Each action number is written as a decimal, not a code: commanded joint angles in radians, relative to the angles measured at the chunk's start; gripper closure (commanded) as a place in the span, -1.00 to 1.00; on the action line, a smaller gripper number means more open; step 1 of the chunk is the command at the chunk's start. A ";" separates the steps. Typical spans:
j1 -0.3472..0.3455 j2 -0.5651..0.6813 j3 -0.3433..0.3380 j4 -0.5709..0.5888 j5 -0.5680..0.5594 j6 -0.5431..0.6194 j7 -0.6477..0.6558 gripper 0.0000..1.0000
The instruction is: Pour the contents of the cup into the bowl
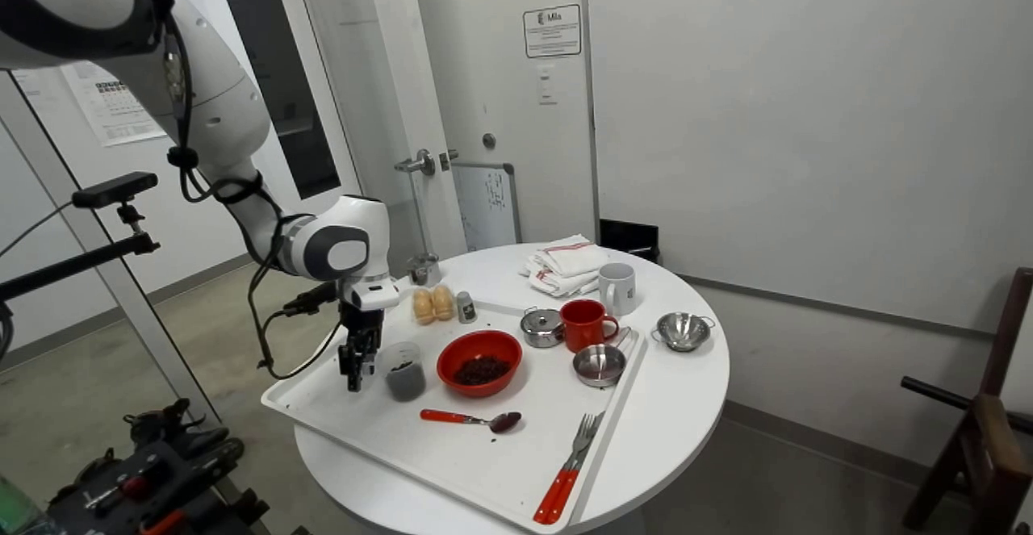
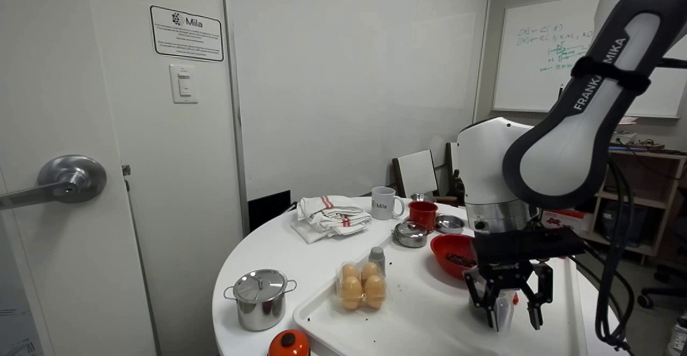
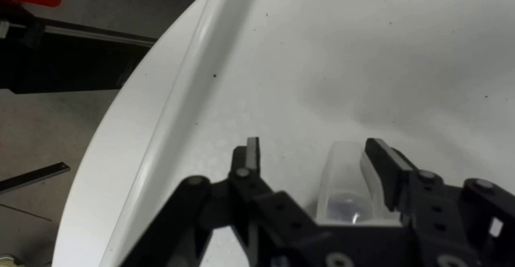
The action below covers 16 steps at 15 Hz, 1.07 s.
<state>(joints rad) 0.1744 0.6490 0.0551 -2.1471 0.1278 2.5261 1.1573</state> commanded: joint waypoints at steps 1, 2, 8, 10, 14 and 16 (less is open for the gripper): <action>0.000 0.014 0.004 -0.004 0.047 0.034 -0.052 0.29; 0.000 0.017 0.005 -0.004 0.051 0.036 -0.057 0.43; -0.004 0.004 0.003 -0.014 0.081 0.058 -0.084 0.83; -0.011 -0.022 0.005 -0.026 0.088 0.061 -0.095 0.83; -0.006 -0.064 -0.013 0.008 0.074 -0.017 -0.100 0.83; -0.019 -0.078 -0.006 0.044 0.077 -0.074 -0.124 0.83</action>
<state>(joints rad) 0.1669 0.6154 0.0485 -2.1327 0.1846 2.5355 1.0816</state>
